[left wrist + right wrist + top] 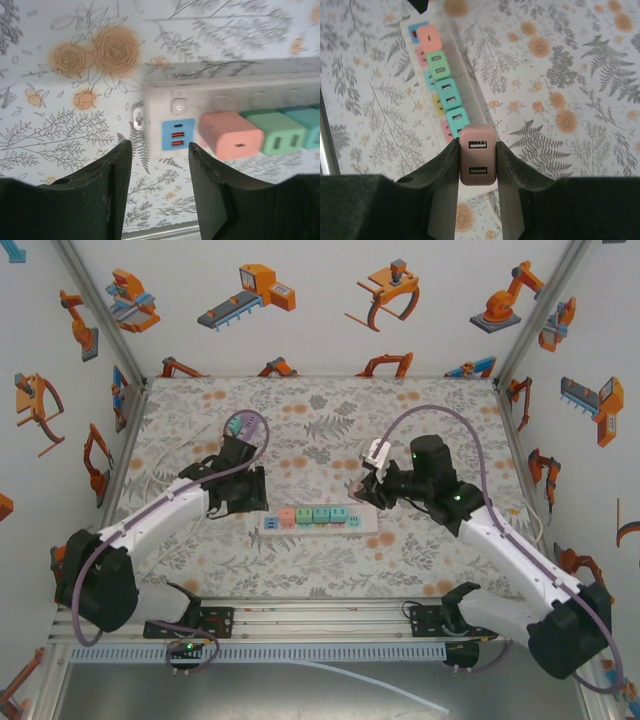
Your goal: Pull the plug off the socket
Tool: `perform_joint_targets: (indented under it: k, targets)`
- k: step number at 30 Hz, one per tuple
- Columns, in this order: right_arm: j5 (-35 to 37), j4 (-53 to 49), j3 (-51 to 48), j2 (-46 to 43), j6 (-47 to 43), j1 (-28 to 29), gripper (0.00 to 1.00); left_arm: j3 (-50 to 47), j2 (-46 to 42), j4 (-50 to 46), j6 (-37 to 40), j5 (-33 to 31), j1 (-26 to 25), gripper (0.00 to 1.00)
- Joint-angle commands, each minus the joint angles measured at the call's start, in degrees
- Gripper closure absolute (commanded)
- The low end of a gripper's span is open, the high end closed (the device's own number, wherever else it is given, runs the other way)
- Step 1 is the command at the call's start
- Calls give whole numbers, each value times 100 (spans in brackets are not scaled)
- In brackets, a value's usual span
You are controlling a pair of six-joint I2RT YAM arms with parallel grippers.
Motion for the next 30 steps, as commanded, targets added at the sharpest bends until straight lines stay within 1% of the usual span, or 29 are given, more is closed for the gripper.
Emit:
perform_joint_targets:
  k: [1,4,6,10,12,15,20,22,24,27,30]
  targets:
    - [826,404,-129,-384,2413,-7,84,229,-557,-83,477,661,-1,51]
    - [1126,104,-130,-676,3803,-7,84,177,-1023,264,828,1637,-35,49]
    - [1263,-174,-139,-836,4477,-7,84,111,-1336,494,997,2152,-95,47]
    - [1604,-709,-303,-1211,5467,-7,84,-20,-1934,790,1561,2957,-373,40]
    - [1688,-834,-477,-1465,5845,0,84,-86,-2166,810,2063,3339,-565,34]
    - [1950,-1049,-775,-1946,6237,-3,85,-235,-2543,810,2746,3688,-904,28]
    - [2368,-1423,-1432,-2748,6732,1,87,-490,-2944,820,3463,3939,-1315,18]
    - [2498,-1504,-1741,-3040,6905,0,87,-573,-3044,819,3655,3972,-1435,11]
    - [2548,-1466,-2093,-3316,7019,1,87,-649,-3085,814,3880,4048,-1575,2]
    - [2510,-1114,-2589,-3540,7193,2,88,-697,-3096,820,4121,3912,-1770,3]
    - [2461,-597,-3023,-3471,7351,1,88,-715,-3020,816,4273,3736,-1876,3]
